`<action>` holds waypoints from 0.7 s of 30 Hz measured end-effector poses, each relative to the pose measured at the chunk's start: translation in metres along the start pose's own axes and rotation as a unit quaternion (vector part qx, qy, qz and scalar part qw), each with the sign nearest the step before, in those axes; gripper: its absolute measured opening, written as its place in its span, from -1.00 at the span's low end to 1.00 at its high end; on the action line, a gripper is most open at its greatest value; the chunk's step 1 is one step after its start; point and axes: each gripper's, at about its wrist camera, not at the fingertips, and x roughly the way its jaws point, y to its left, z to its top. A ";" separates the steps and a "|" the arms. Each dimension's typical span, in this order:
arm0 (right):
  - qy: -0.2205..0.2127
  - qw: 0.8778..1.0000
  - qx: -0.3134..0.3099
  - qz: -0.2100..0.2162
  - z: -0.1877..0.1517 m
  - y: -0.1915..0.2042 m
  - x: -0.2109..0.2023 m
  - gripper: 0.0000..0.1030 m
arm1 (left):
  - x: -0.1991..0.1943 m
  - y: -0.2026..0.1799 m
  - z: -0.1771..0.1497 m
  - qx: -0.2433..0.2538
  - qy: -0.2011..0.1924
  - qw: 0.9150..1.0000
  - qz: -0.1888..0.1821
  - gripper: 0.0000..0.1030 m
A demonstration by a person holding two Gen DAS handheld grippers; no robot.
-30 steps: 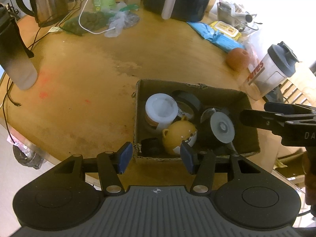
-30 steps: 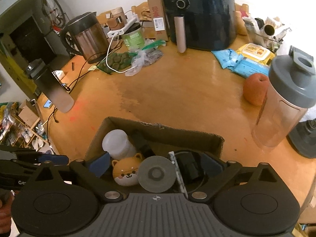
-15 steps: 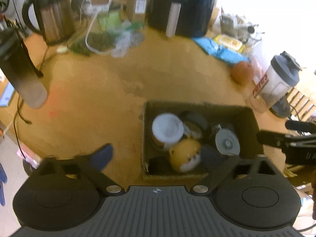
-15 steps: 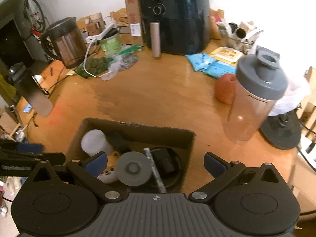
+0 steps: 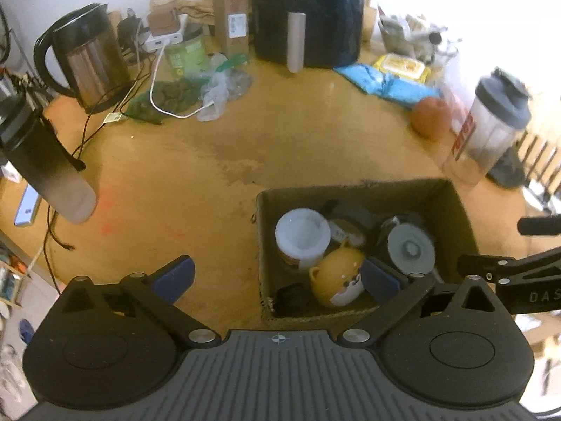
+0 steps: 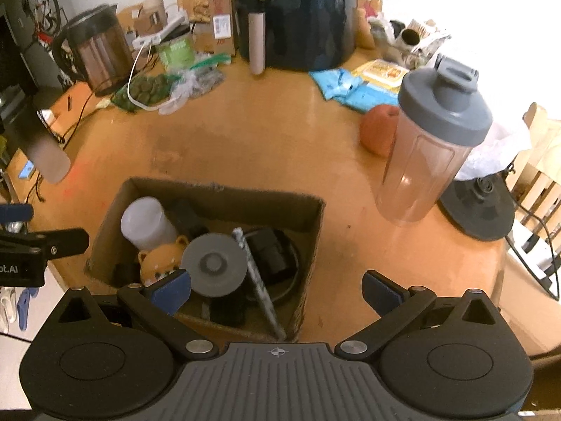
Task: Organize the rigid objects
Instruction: 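Withdraw both grippers up from the box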
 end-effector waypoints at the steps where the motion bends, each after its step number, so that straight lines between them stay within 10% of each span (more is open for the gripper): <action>1: 0.007 1.000 -0.003 -0.001 -0.001 0.002 0.001 1.00 | 0.001 -0.002 0.000 0.006 0.004 1.000 0.003 1.00; 21: 0.142 0.990 0.000 -0.010 -0.025 -0.001 0.035 1.00 | 0.030 -0.006 -0.017 0.012 0.134 0.991 -0.014 1.00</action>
